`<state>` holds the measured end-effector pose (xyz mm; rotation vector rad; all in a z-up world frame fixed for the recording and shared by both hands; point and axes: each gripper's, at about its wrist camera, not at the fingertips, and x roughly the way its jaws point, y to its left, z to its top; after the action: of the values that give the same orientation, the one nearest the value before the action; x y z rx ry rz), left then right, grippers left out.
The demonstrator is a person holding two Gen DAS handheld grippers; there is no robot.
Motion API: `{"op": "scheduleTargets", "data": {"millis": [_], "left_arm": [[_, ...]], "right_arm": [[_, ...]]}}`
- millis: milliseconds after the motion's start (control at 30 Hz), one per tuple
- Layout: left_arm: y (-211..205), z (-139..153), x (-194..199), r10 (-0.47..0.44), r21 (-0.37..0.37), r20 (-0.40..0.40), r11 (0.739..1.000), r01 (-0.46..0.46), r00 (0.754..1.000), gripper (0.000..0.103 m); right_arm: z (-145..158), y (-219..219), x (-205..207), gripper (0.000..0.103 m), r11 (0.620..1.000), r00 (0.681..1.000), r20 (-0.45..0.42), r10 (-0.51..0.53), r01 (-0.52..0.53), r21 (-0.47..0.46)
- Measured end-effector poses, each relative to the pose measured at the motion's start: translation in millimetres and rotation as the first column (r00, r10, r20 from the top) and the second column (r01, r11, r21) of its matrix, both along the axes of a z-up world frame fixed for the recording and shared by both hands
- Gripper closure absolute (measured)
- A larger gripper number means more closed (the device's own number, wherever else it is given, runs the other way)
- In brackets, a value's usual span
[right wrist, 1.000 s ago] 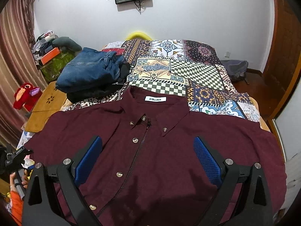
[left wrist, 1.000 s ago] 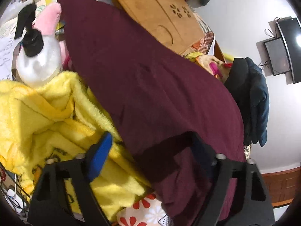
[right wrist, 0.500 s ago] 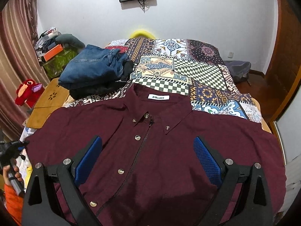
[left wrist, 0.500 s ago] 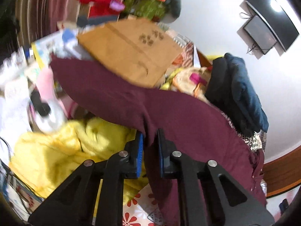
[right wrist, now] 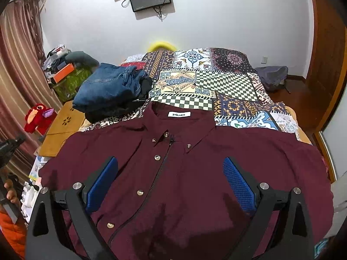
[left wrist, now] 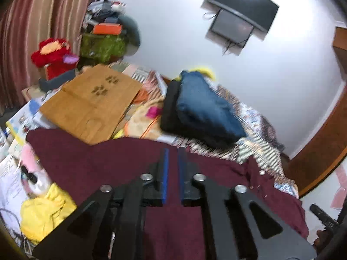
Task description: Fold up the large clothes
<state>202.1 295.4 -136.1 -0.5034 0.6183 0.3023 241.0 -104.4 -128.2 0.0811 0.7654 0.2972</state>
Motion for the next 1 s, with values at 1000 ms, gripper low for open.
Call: {"op": "scheduleTargets", "data": {"millis": [1000], "left_arm": [[120.5,-161.9,-25.3,0.223,-0.300,-0.212,0.911,-0.281,0.951,0.081]], "right_arm": [[-16.1,83.8,-0.8,0.006,0.974,0.992,-0.037,0.125,-0.129,-0.186]]}}
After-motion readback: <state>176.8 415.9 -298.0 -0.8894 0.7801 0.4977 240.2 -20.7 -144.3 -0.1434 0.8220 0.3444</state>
